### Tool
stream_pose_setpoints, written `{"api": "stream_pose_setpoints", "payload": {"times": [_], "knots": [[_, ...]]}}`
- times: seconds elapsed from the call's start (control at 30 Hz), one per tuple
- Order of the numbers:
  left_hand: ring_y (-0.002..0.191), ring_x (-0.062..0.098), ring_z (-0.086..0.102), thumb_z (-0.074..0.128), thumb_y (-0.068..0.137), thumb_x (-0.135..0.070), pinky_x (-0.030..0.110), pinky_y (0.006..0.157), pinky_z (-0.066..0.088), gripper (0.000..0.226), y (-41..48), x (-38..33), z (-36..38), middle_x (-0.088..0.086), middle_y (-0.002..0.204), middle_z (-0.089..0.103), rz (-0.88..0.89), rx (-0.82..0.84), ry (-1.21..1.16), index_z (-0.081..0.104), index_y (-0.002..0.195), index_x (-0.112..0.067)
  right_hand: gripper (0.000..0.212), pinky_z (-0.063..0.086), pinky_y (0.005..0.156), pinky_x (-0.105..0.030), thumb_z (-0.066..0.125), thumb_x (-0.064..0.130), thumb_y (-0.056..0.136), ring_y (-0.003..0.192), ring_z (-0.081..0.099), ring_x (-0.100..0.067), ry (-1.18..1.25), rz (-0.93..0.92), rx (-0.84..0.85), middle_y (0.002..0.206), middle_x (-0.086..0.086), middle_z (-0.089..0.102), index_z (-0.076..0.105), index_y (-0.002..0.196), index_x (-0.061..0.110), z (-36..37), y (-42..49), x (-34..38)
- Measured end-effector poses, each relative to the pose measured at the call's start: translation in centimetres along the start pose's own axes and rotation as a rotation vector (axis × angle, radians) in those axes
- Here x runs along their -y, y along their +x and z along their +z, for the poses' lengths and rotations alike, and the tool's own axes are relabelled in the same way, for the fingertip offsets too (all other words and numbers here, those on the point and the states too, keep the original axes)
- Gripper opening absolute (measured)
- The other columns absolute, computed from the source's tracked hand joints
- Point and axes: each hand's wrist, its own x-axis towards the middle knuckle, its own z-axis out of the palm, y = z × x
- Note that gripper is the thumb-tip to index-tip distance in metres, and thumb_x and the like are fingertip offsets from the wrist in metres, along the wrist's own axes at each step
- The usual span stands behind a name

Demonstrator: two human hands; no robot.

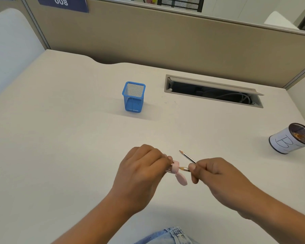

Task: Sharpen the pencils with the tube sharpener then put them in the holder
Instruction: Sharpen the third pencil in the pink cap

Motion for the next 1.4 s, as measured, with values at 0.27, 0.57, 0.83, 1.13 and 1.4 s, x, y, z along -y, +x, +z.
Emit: {"api": "stream_pose_setpoints", "payload": {"times": [0.27, 0.57, 0.83, 1.13, 1.4], "knots": [[0.09, -0.002, 0.057, 0.081, 0.075, -0.026, 0.01, 0.065, 0.039, 0.029, -0.8, 0.8, -0.1, -0.034, 0.088, 0.066, -0.652, 0.015, -0.382, 0.066, 0.094, -0.042, 0.034, 0.029, 0.057, -0.024, 0.052, 0.037, 0.098, 0.05, 0.036, -0.008, 0.156, 0.022, -0.074, 0.06, 0.004, 0.043, 0.071, 0.074, 0.022, -0.1, 1.6, -2.2], [0.094, 0.005, 0.065, 0.078, 0.078, -0.029, 0.028, 0.083, 0.053, 0.019, -2.1, 1.1, 2.7, -0.024, 0.094, 0.072, -0.893, 0.143, -0.572, 0.07, 0.093, -0.036, 0.015, 0.039, 0.061, -0.017, 0.068, 0.02, 0.088, 0.076, 0.056, -0.003, -0.01, -0.014, -0.362, 0.09, 0.013, 0.062, 0.073, 0.083, 0.034, 1.5, 6.2, -6.2], [0.092, -0.007, 0.061, 0.078, 0.078, -0.024, 0.019, 0.083, 0.049, 0.023, -2.8, 0.9, 4.0, -0.036, 0.097, 0.066, -0.908, 0.206, -0.58, 0.068, 0.091, -0.04, 0.016, 0.049, 0.076, -0.036, 0.063, 0.031, 0.087, 0.086, 0.056, -0.02, -0.507, -0.021, -0.446, 0.085, 0.012, 0.071, 0.074, 0.099, 0.034, 2.7, 10.2, -9.4], [0.095, -0.012, 0.059, 0.077, 0.079, -0.025, 0.015, 0.081, 0.047, 0.029, -2.9, 1.2, 4.7, -0.044, 0.1, 0.061, -0.918, 0.238, -0.565, 0.063, 0.088, -0.05, 0.017, 0.043, 0.069, -0.035, 0.058, 0.034, 0.087, 0.078, 0.056, -0.021, -0.747, -0.096, -0.444, 0.079, 0.008, 0.068, 0.073, 0.095, 0.033, 3.4, 11.8, -10.5], [0.096, -0.013, 0.058, 0.075, 0.081, -0.027, 0.015, 0.081, 0.047, 0.029, -3.0, 1.2, 5.0, -0.039, 0.094, 0.066, -0.932, 0.256, -0.561, 0.062, 0.092, -0.051, 0.012, 0.04, 0.066, -0.033, 0.06, 0.036, 0.085, 0.073, 0.054, -0.02, -0.767, -0.095, -0.459, 0.076, 0.009, 0.065, 0.07, 0.087, 0.03, 3.4, 12.4, -11.0]]}}
